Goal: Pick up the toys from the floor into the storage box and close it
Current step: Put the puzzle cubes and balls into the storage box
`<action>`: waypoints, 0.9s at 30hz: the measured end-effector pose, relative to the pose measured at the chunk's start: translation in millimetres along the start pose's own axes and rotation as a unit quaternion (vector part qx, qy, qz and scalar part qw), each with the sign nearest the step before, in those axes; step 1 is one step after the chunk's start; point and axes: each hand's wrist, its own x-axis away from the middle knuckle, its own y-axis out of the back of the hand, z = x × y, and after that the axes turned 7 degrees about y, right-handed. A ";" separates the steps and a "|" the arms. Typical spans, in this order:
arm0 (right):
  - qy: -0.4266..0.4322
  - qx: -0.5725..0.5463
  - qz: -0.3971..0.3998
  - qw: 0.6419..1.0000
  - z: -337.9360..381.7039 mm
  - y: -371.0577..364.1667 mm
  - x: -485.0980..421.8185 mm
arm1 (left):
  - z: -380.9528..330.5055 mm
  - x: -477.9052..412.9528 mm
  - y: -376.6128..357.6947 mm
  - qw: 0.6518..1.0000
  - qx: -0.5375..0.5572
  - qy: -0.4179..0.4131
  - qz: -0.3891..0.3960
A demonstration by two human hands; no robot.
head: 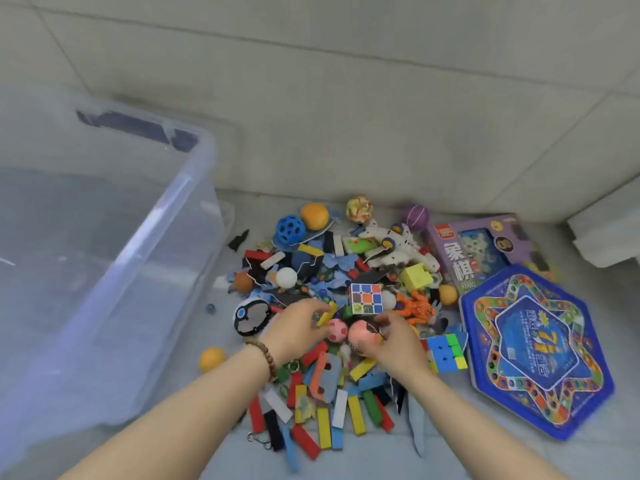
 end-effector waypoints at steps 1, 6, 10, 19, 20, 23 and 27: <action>0.013 0.019 -0.021 1.000 -1.8 -2.6 0.1 | -2.7 -5.0 -3.9 1.000 -0.021 -0.003 0.001; 0.046 0.034 -0.082 0.995 -8.9 -13.1 3.3 | -5.7 -28.4 -20.9 0.996 -0.093 -0.010 -0.005; 0.049 0.008 -0.083 0.995 -13.2 -12.1 4.0 | -4.4 -36.7 -27.9 0.985 -0.172 -0.018 0.003; 0.086 -0.144 -0.025 0.986 33.9 48.1 34.0 | -39.7 27.5 20.6 0.988 -0.135 -0.045 -0.051; 0.099 -0.160 -0.014 0.982 51.6 61.1 37.4 | -46.0 46.4 43.3 0.988 -0.118 -0.060 -0.076; 0.164 -0.194 0.037 0.967 129.5 91.4 57.6 | -53.4 115.0 123.5 0.984 -0.040 -0.084 -0.155; 0.282 -0.186 0.100 0.936 250.9 73.2 86.3 | -12.9 196.0 224.9 0.951 0.137 -0.028 -0.275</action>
